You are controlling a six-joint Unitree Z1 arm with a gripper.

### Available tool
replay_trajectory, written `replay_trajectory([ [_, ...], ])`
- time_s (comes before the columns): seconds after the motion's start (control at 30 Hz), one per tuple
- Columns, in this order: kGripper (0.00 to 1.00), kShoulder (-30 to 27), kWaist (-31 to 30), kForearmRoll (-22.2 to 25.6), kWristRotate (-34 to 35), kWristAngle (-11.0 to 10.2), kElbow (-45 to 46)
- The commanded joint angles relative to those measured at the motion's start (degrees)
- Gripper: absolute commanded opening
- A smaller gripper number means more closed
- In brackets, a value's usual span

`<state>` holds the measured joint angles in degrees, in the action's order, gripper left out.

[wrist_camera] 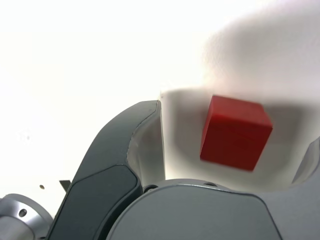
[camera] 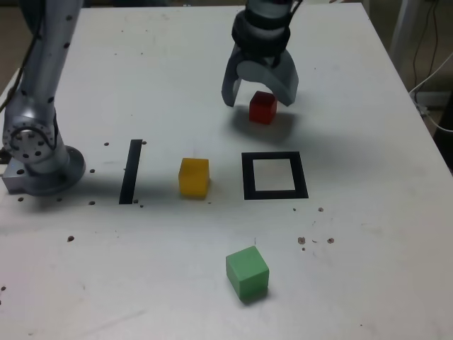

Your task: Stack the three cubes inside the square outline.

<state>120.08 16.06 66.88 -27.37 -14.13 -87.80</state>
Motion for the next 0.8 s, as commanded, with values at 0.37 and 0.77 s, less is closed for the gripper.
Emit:
replay_trajectory([
  [0.37, 0.39, 3.2, -0.49, 1.66, 0.04, -1.48, -2.67],
  [0.77, 0.29, 3.01, -0.83, 1.41, 0.03, -1.5, -2.44],
])
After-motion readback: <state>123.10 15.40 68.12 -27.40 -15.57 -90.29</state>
